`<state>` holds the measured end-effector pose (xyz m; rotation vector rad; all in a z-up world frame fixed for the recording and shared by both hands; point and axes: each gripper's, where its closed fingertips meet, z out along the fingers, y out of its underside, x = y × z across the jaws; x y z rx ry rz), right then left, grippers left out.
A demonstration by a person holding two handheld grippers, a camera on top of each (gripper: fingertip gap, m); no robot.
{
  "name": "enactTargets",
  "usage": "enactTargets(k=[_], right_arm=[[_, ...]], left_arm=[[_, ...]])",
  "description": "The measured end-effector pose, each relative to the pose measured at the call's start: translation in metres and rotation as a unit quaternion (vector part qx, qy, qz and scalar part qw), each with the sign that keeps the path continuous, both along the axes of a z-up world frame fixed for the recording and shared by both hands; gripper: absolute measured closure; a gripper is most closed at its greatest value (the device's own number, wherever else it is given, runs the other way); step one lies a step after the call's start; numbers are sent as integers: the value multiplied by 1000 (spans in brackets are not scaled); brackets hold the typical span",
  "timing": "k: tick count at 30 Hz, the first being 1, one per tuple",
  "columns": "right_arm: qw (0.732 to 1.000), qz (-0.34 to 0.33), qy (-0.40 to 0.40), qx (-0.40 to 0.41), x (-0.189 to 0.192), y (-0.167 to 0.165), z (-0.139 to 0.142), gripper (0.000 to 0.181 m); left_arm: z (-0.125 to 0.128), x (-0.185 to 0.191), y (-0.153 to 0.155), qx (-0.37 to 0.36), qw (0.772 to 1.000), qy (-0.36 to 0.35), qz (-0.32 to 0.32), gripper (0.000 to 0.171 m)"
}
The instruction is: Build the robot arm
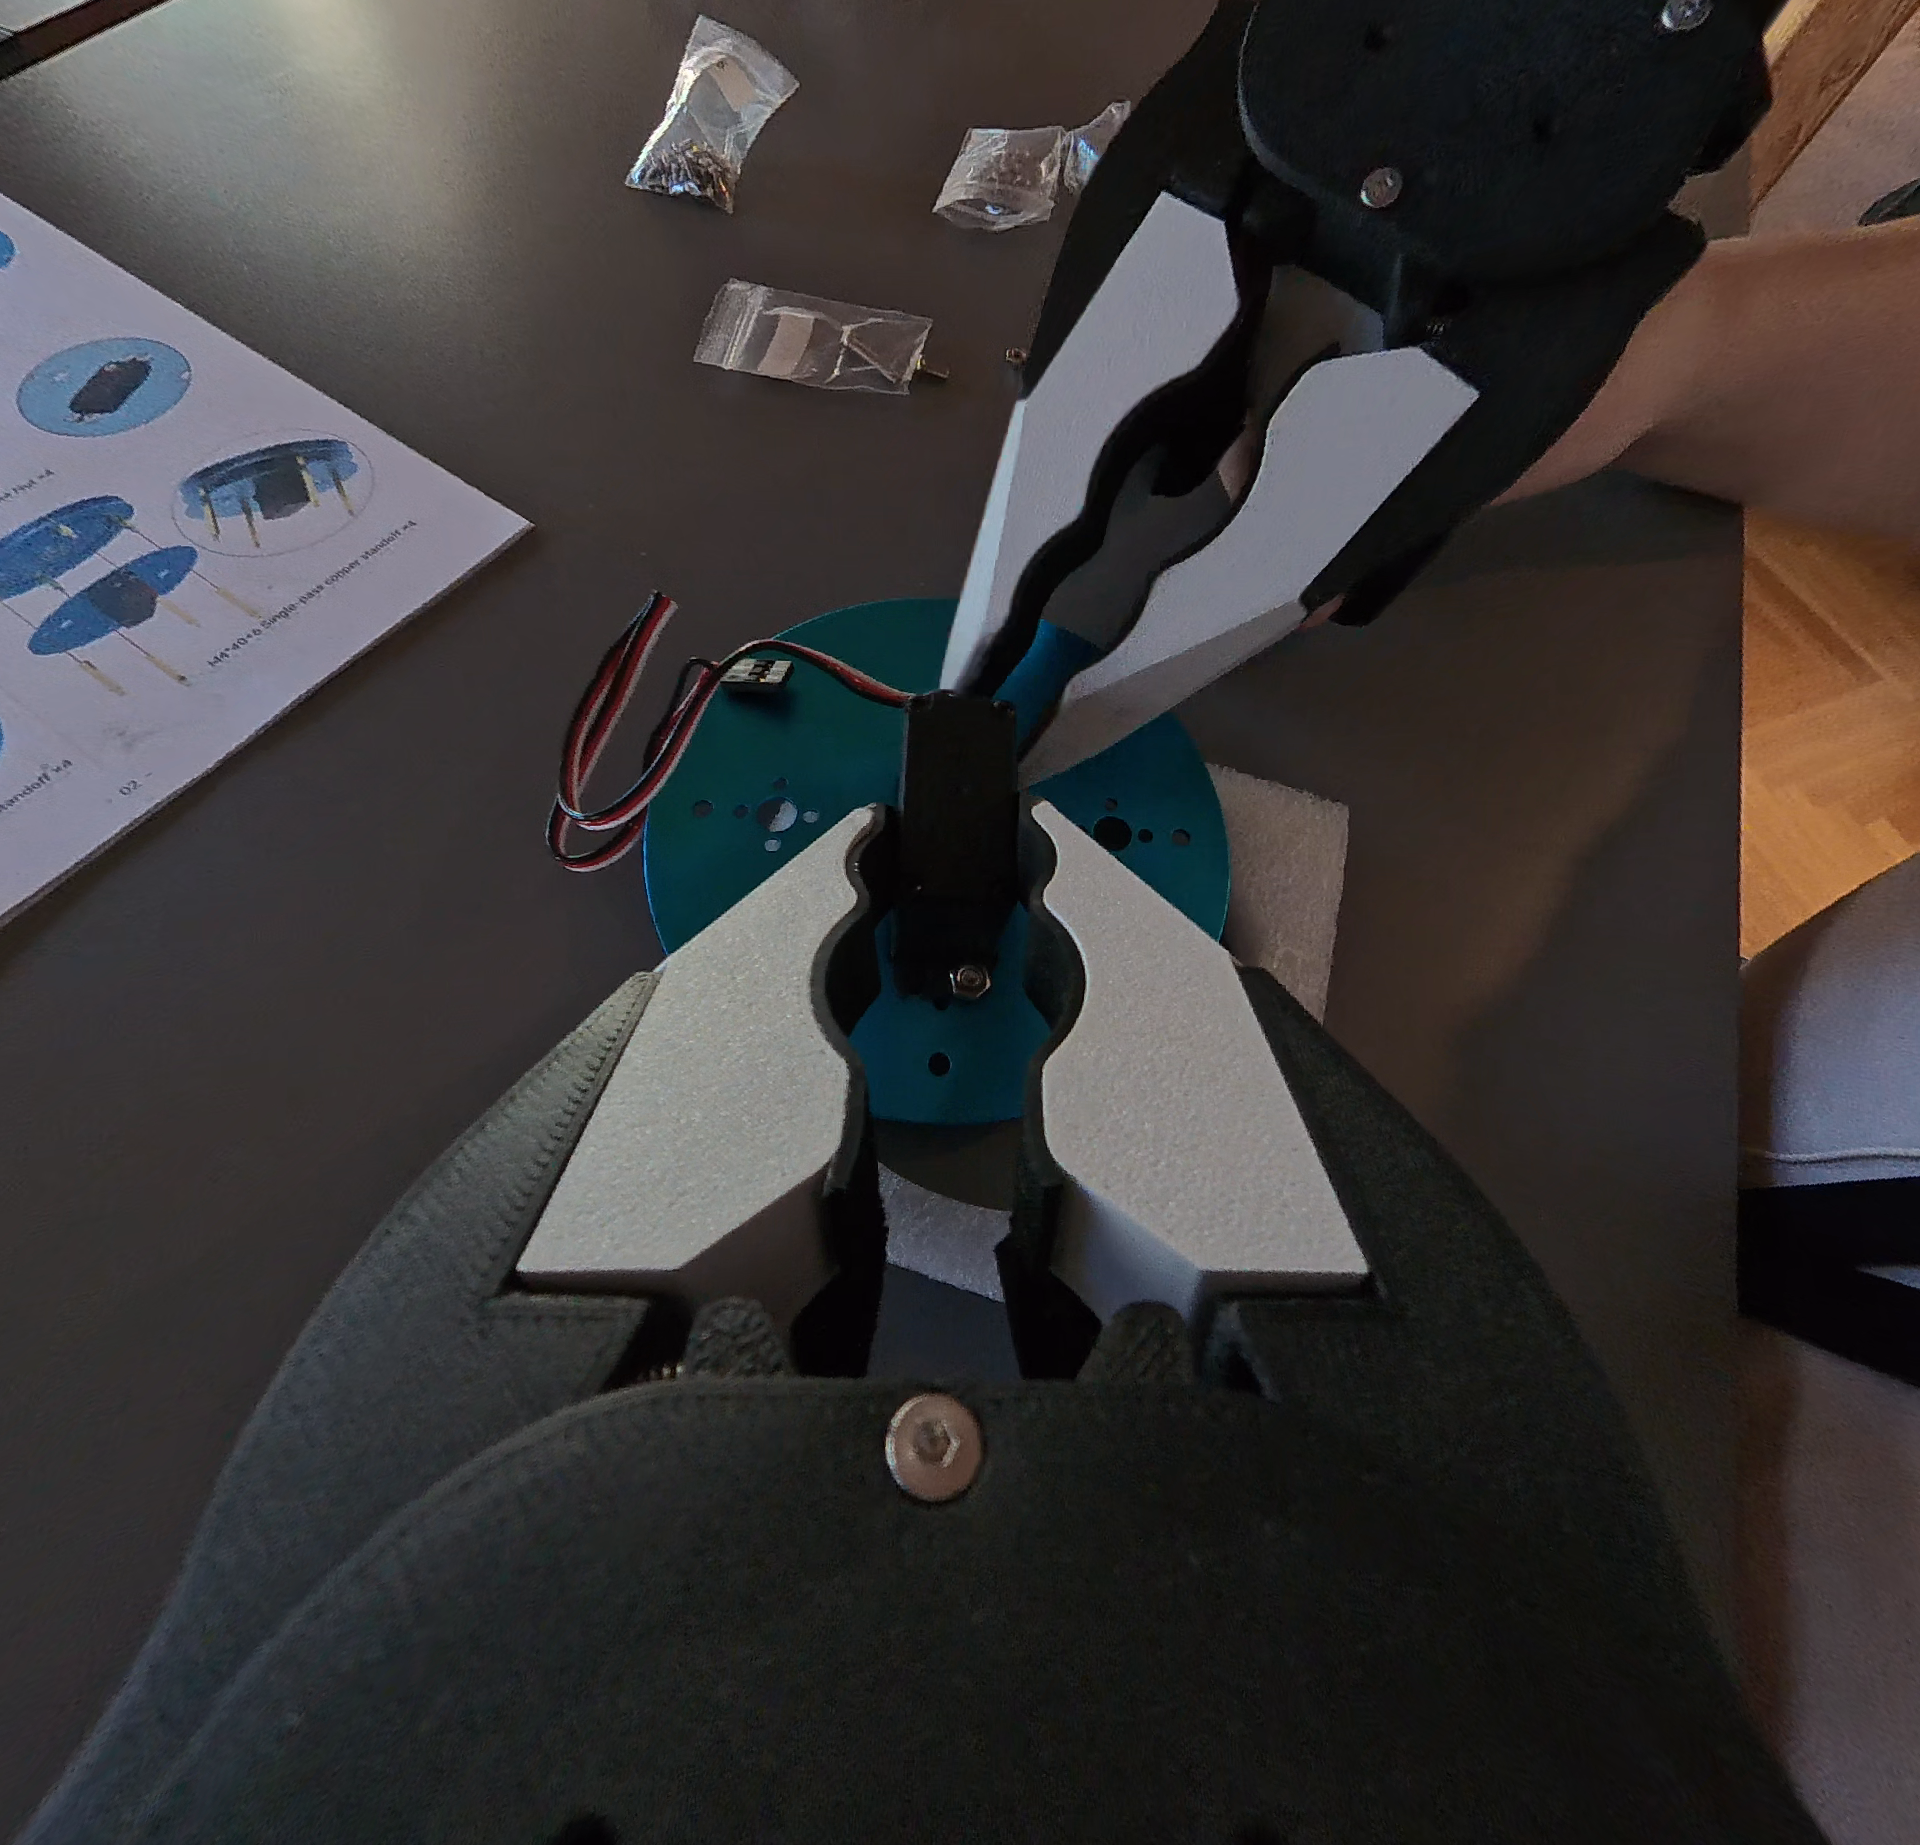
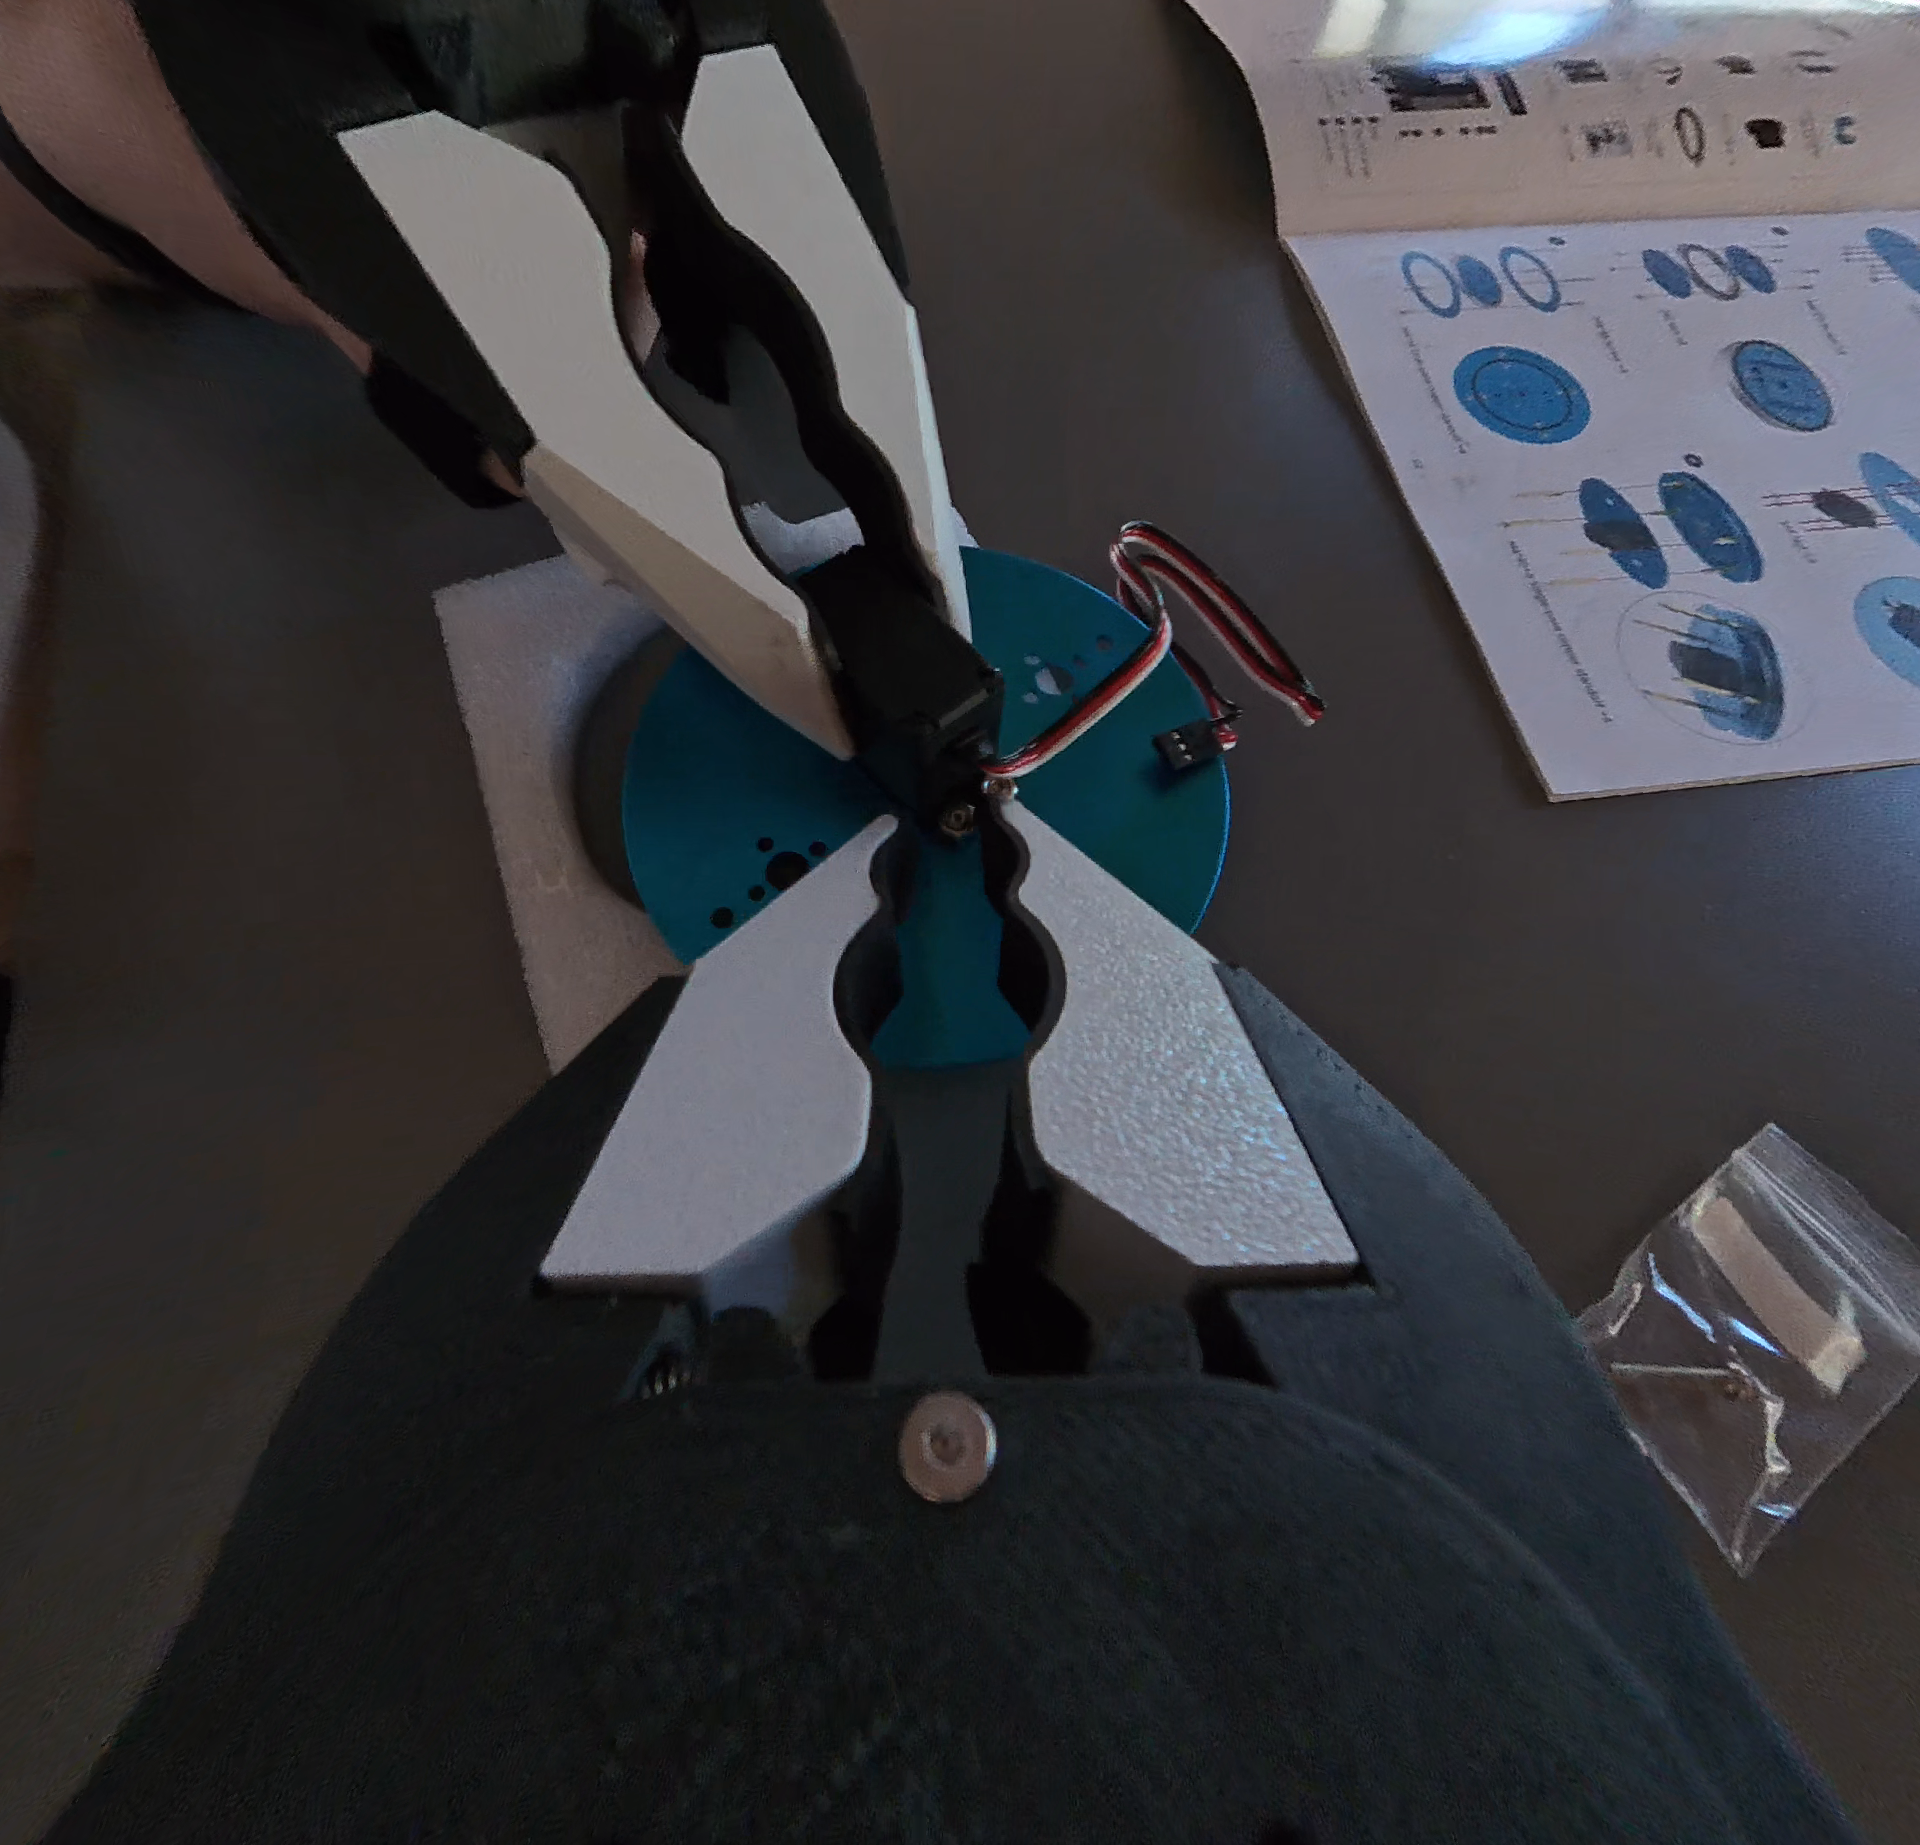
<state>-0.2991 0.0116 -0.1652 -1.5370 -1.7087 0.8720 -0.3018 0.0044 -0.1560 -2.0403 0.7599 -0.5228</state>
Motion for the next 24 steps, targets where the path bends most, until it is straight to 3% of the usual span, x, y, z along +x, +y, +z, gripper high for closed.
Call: enactTargets(k=[14,22,24], right_arm=[[992,-123,-12,3,6,4,-1,179],[993,-120,-1,0,7,6,0,181],[995,-102,18,-7,6,6,5,166]], left_arm=[[0,0,2,6,1000,14,14,149],[-1,0,2,12,1000,20,14,149],[-1,0,2,15,1000,20,12,149]])
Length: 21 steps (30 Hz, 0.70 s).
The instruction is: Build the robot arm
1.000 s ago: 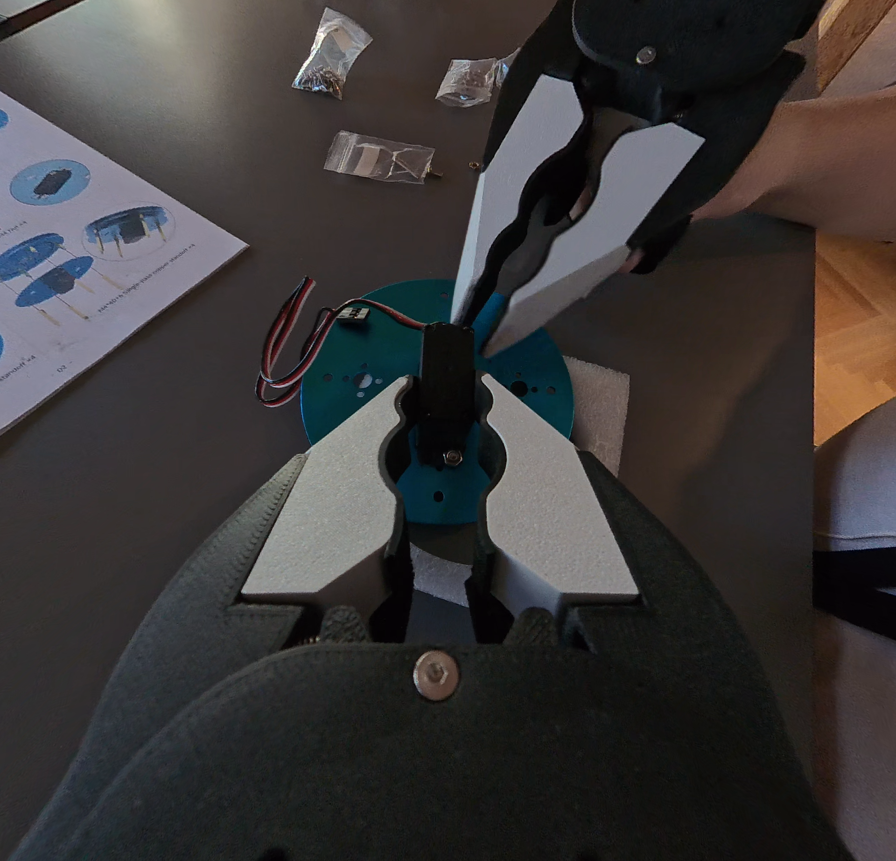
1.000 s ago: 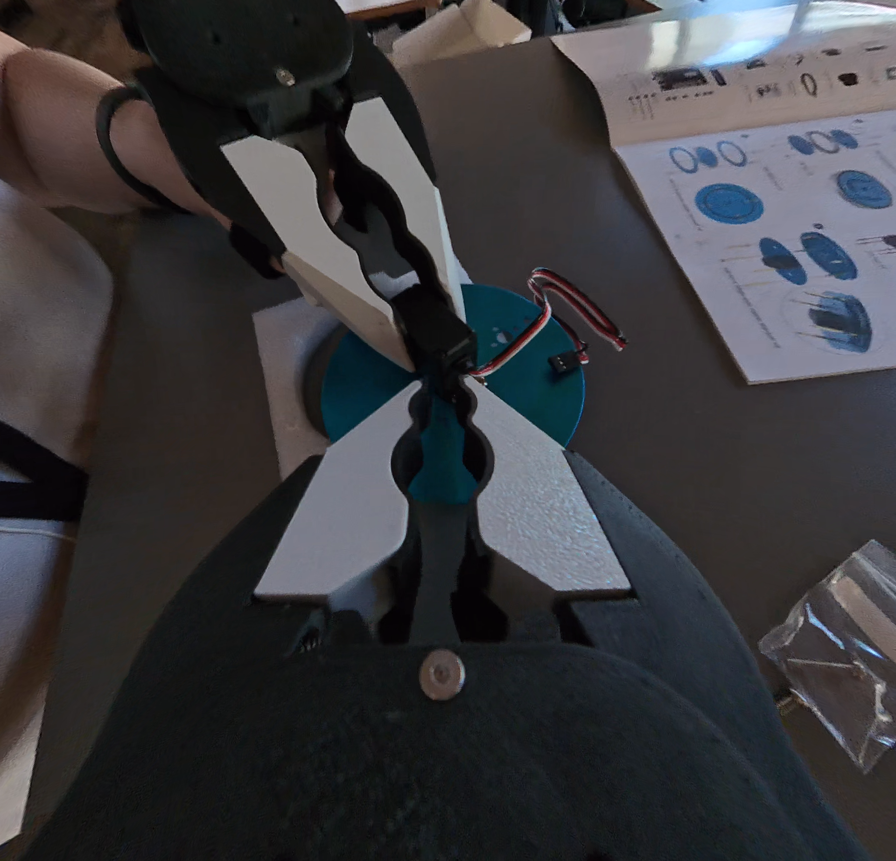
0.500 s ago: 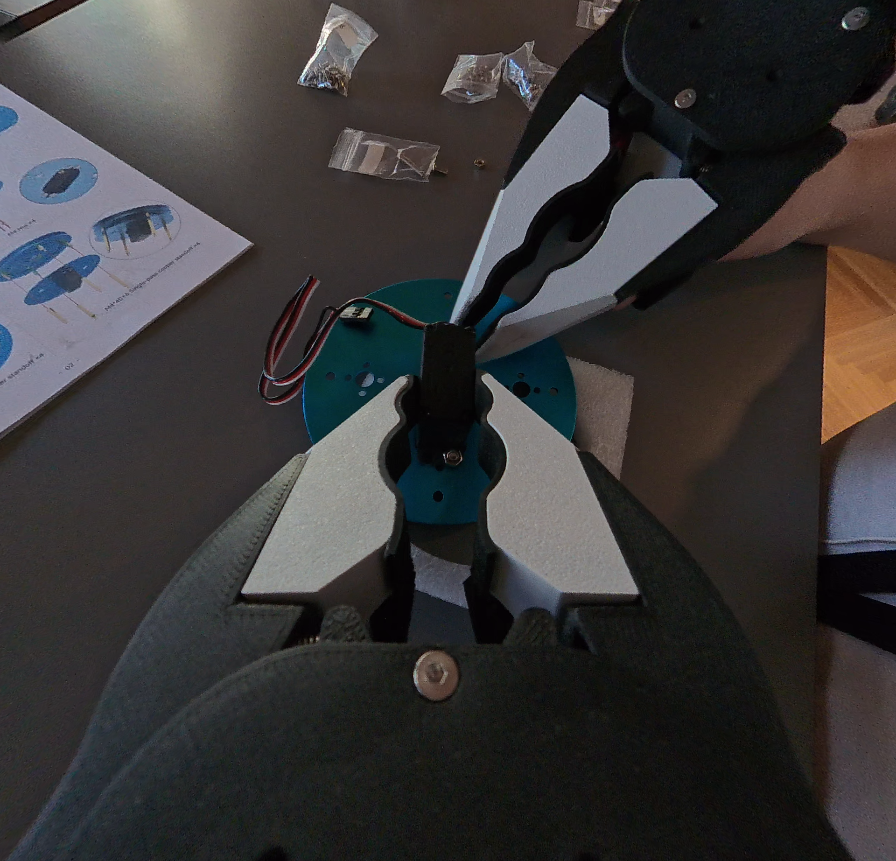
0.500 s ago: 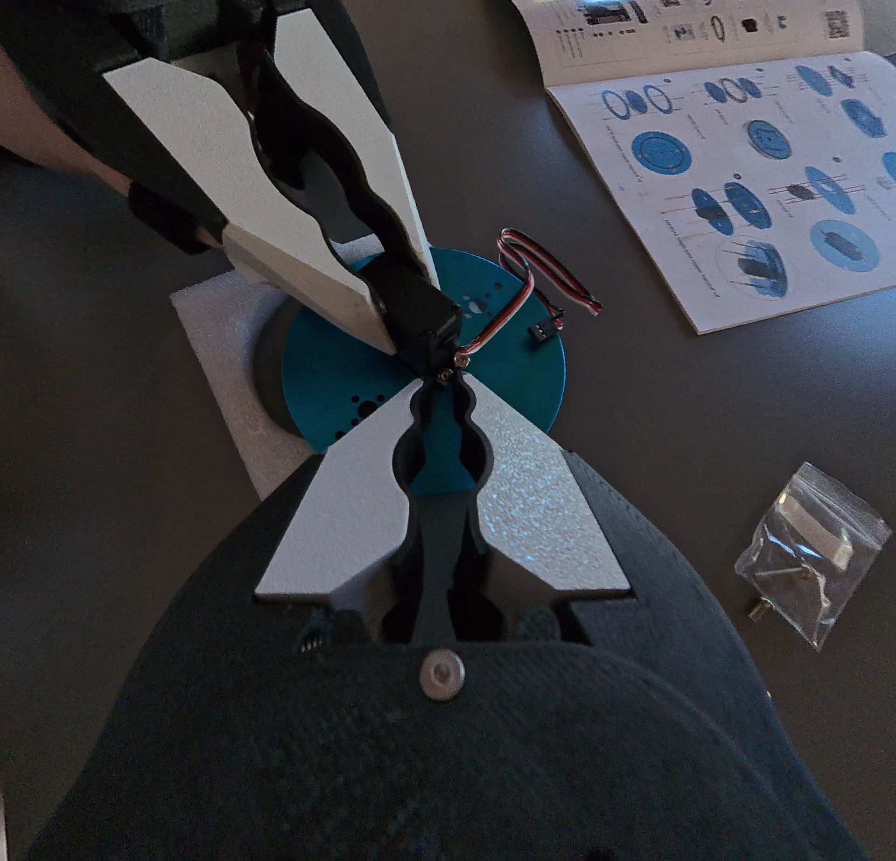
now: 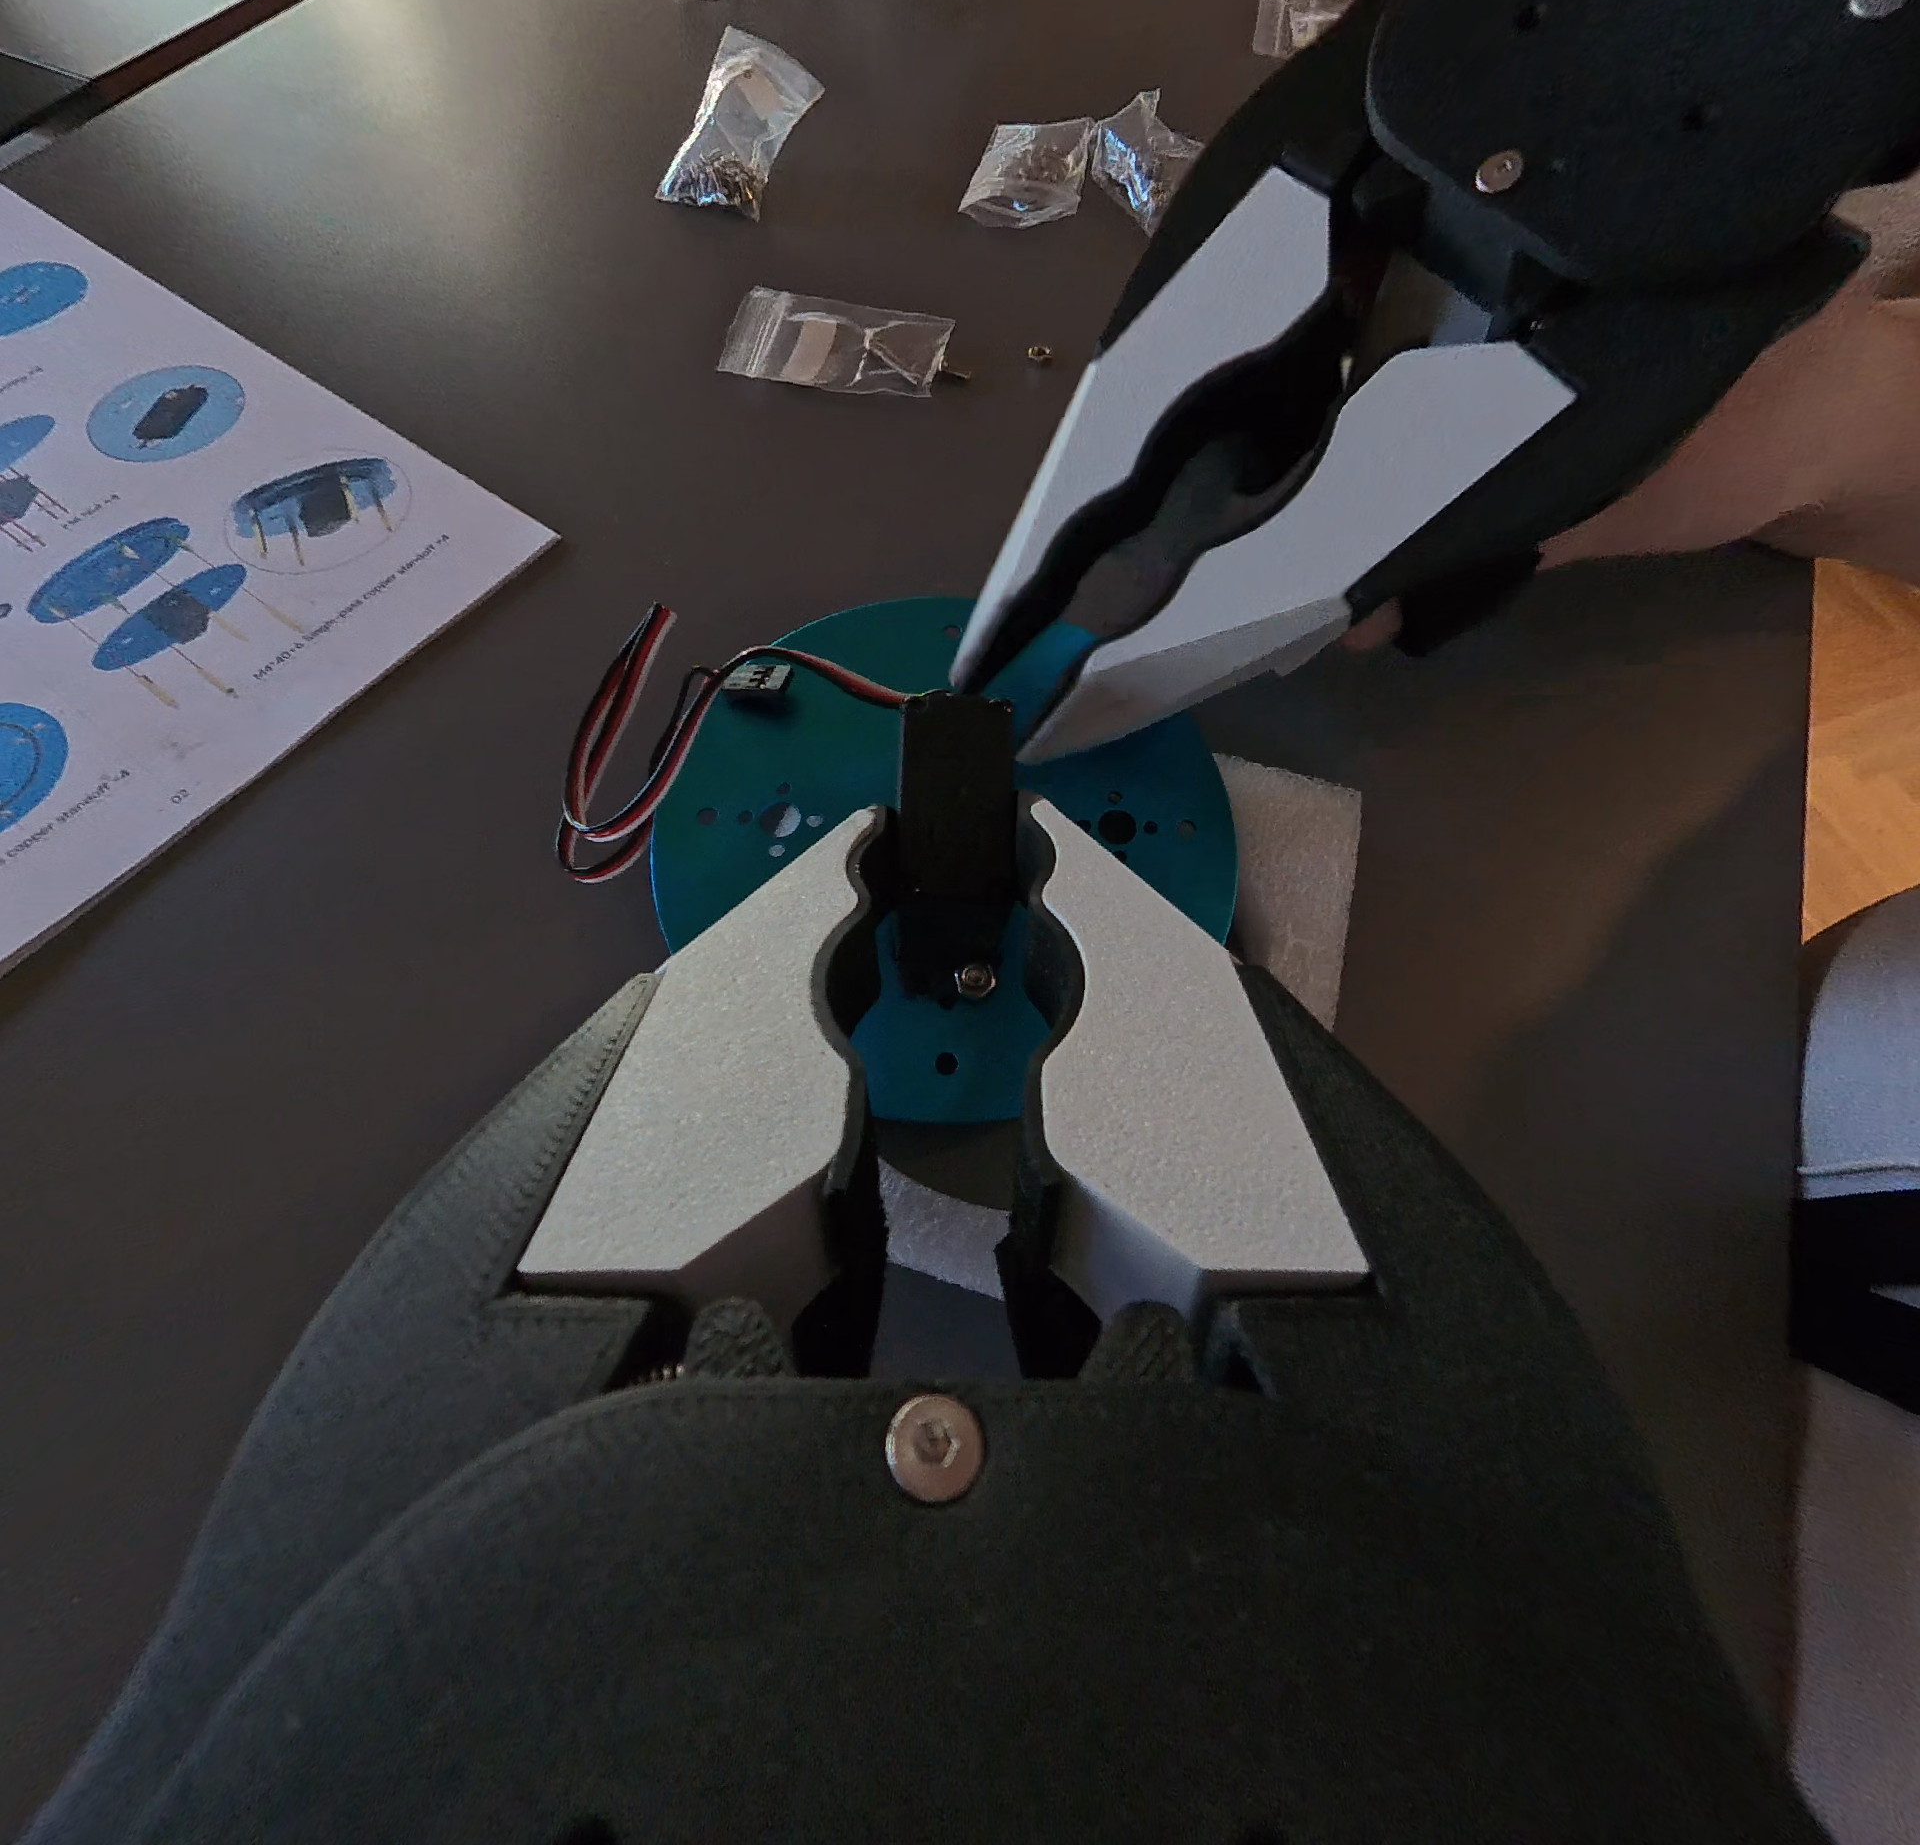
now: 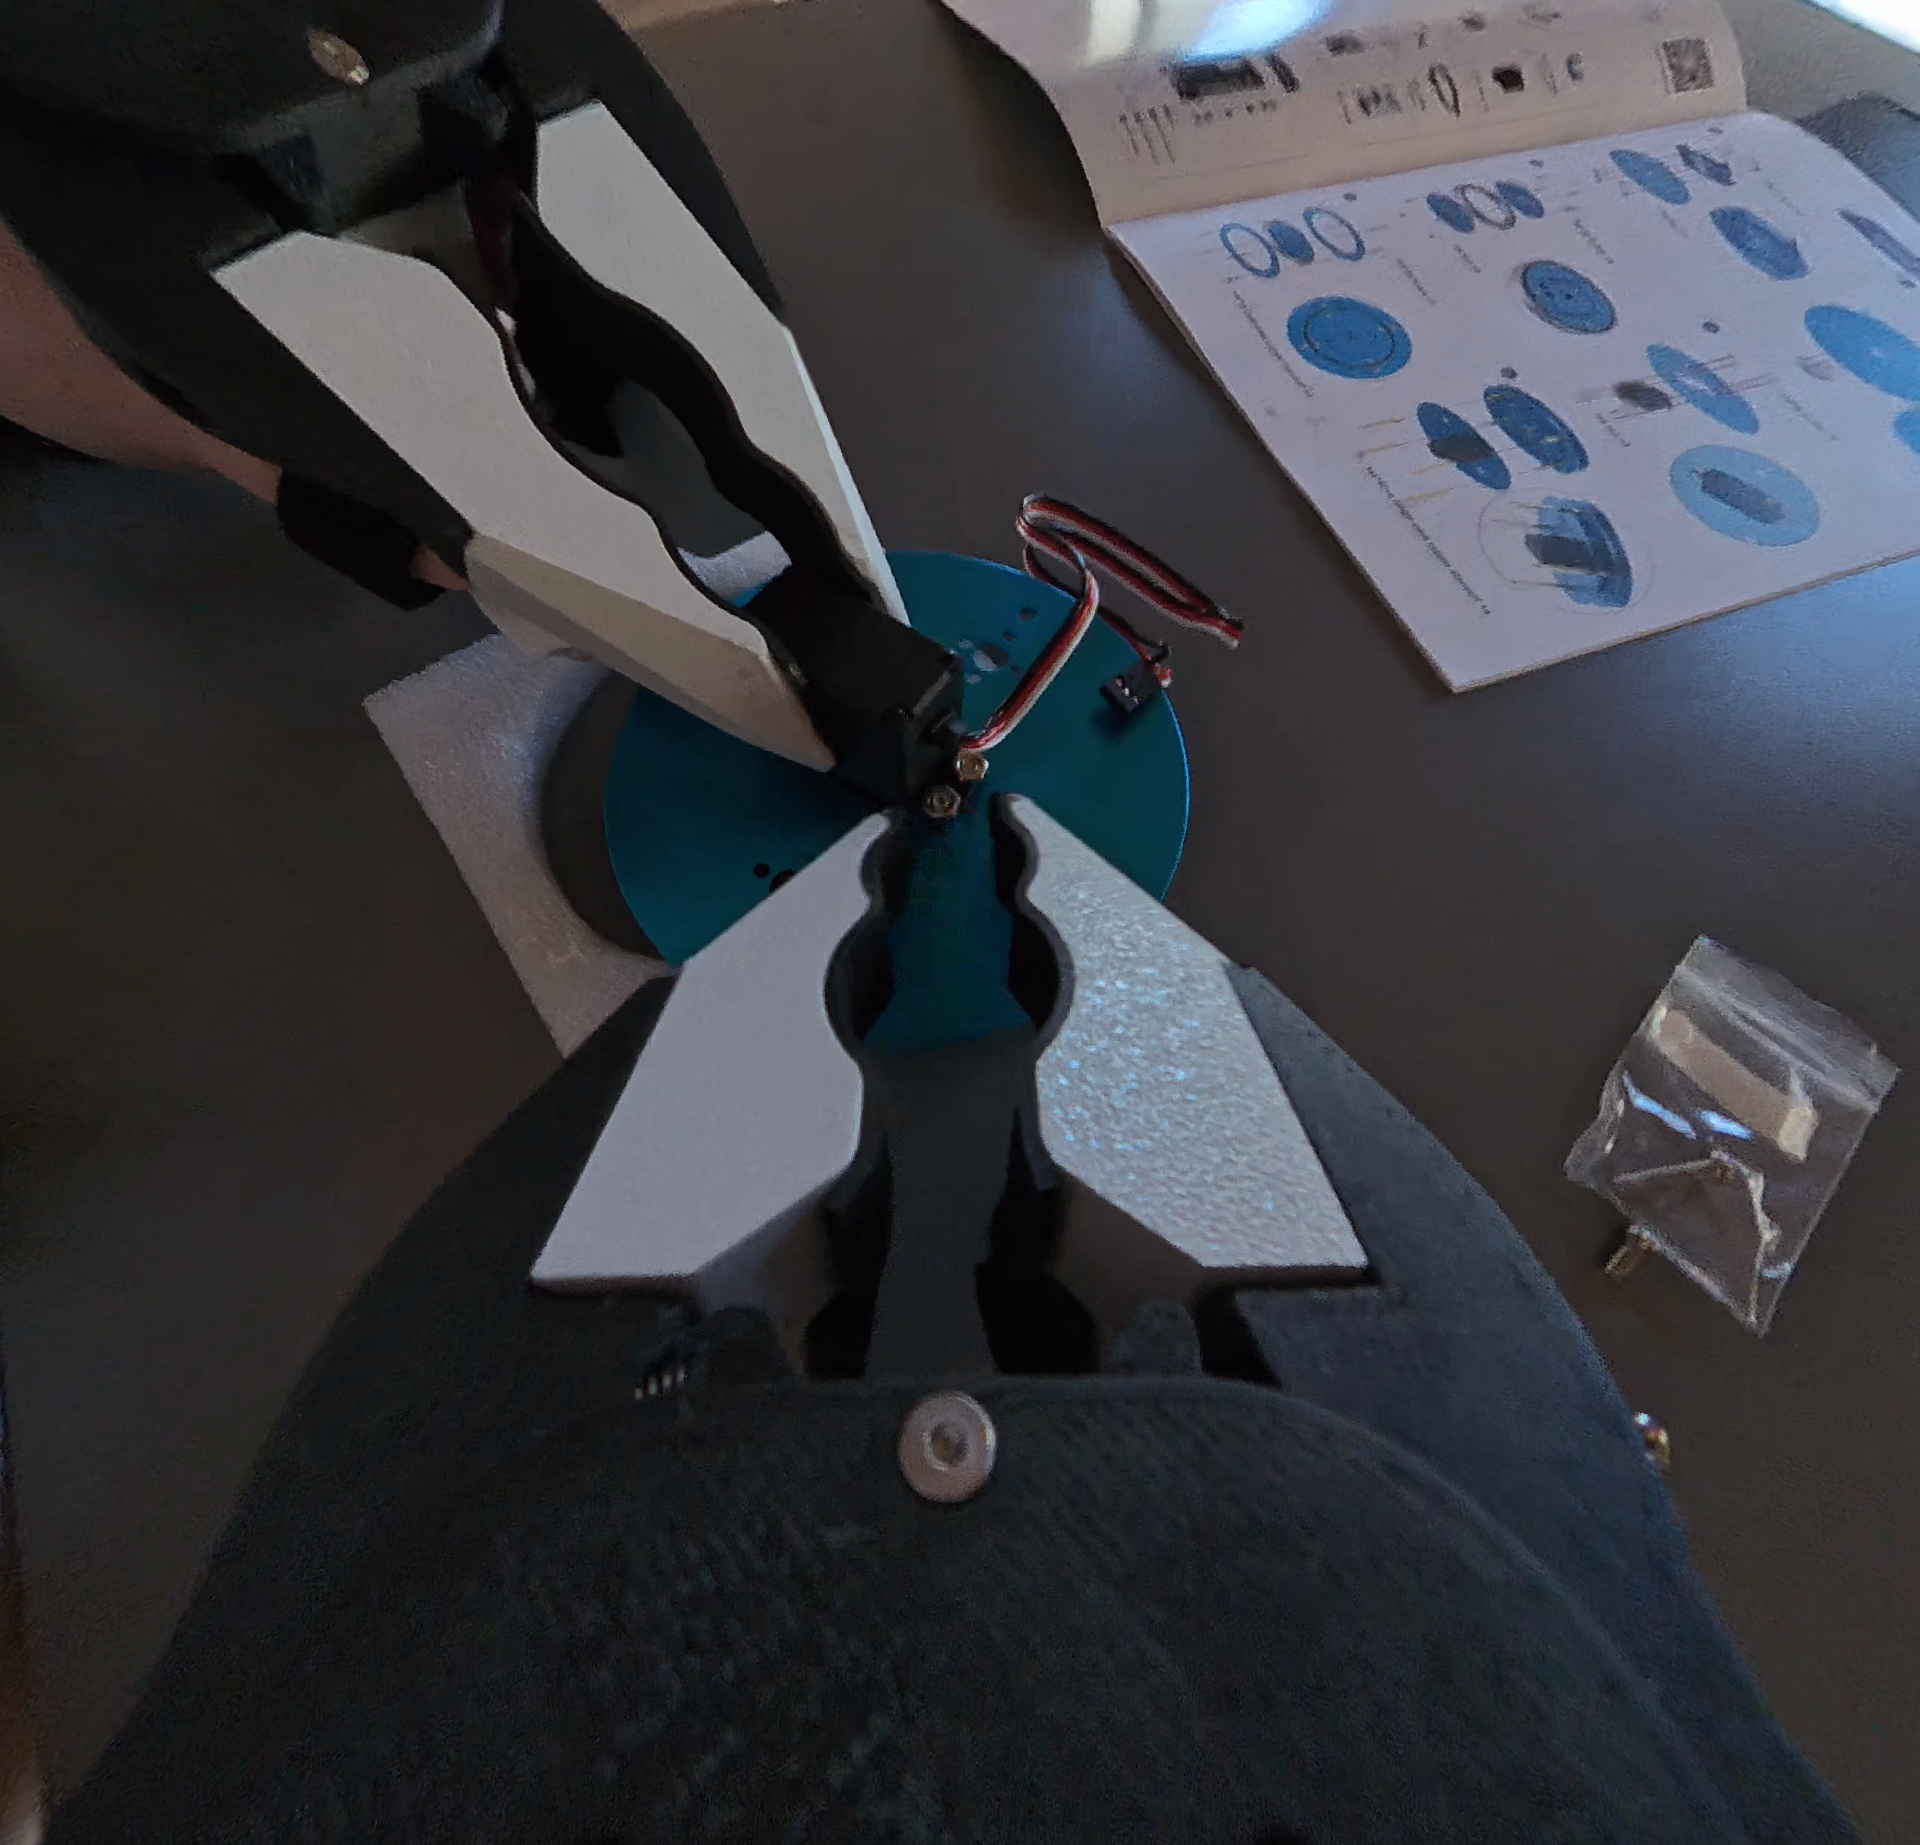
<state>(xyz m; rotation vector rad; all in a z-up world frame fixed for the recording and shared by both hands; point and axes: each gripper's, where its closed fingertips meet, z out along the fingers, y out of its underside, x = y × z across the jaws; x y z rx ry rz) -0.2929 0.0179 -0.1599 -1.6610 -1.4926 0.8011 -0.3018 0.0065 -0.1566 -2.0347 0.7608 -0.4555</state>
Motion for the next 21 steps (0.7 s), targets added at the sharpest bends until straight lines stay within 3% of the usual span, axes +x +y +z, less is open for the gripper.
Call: enactTargets(k=[4,6,7,14,21], right_arm=[[998,56,-3,35,-4,-2,1,157],[997,68,-21,36,-6,-4,-5,162],[997,70,-20,32,-7,-5,-4,169],[998,63,-21,2,-7,-5,-5,169],[994,86,-23,60,-7,-4,-4,169]], left_arm=[[0,0,0,-2,1000,-7,-2,149],[0,0,0,-1,1000,-5,-2,149],[0,0,0,-1,1000,-4,-2,149],[0,0,1,-3,1000,-8,-1,149],[0,0,0,-2,1000,-11,-3,149]])
